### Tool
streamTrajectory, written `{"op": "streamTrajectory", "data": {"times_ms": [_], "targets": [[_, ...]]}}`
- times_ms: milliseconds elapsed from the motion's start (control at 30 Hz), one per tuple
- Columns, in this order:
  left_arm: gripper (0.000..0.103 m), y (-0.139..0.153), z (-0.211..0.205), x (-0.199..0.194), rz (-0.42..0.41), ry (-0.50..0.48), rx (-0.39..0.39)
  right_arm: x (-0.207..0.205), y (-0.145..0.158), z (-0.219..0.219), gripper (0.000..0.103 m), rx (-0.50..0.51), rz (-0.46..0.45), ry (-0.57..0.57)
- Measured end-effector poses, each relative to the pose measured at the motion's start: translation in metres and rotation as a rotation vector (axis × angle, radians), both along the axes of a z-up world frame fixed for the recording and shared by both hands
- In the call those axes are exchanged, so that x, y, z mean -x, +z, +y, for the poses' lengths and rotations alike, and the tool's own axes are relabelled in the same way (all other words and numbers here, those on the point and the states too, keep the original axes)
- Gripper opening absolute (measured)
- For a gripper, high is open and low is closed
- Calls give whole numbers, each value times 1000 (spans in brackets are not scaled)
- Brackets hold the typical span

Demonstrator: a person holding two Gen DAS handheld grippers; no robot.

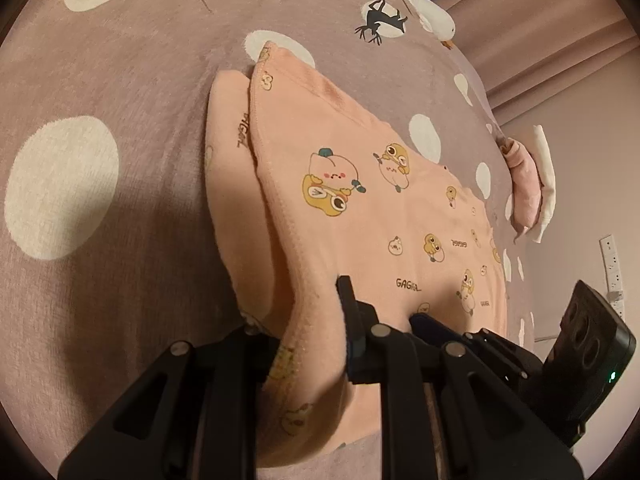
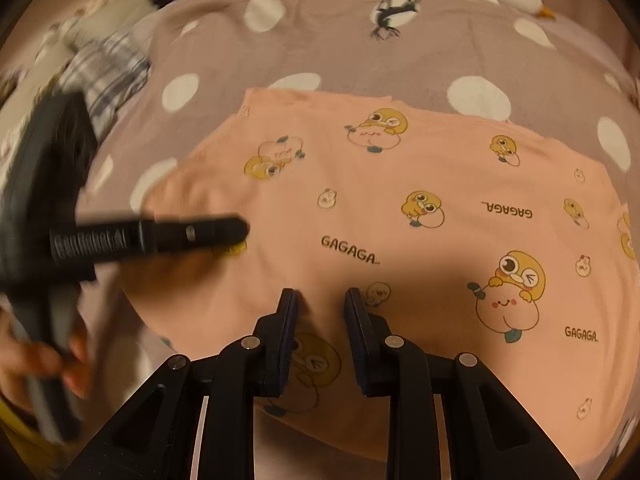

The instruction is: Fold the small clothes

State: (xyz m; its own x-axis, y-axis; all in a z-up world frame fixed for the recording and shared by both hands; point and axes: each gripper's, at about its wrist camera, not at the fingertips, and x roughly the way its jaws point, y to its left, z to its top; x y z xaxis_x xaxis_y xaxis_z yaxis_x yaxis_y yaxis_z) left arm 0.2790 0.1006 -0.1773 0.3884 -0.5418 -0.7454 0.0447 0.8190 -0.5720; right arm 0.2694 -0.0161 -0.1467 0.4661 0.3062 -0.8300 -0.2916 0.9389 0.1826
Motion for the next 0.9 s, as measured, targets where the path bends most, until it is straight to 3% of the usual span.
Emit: {"op": "streamTrajectory", "data": {"times_ms": [100, 233, 367, 500, 633, 700, 733, 800, 900], "targets": [[16, 7, -2, 2, -8, 10, -9, -2, 3, -9, 28, -82, 27, -17], [15, 28, -19, 6, -68, -17, -27, -4, 6, -47, 28, -337, 67, -120], [16, 55, -62, 10, -153, -122, -107, -5, 3, -94, 28, -578, 59, -250], [20, 65, -112, 12, -186, -229, -184, -6, -4, -130, 43, -827, 54, -333], [37, 52, -153, 12, -161, -332, -263, -7, -15, -148, 49, -933, 83, -391], [49, 46, -162, 13, -144, -367, -240, -9, -23, -156, 53, -981, 104, -419], [56, 44, -165, 14, -131, -401, -191, -9, -26, -158, 57, -999, 115, -438], [60, 42, -166, 17, -126, -438, -151, -12, -29, -160, 58, -1015, 129, -448], [61, 40, -161, 18, -135, -421, -191, -13, -31, -162, 58, -1036, 149, -445]]}}
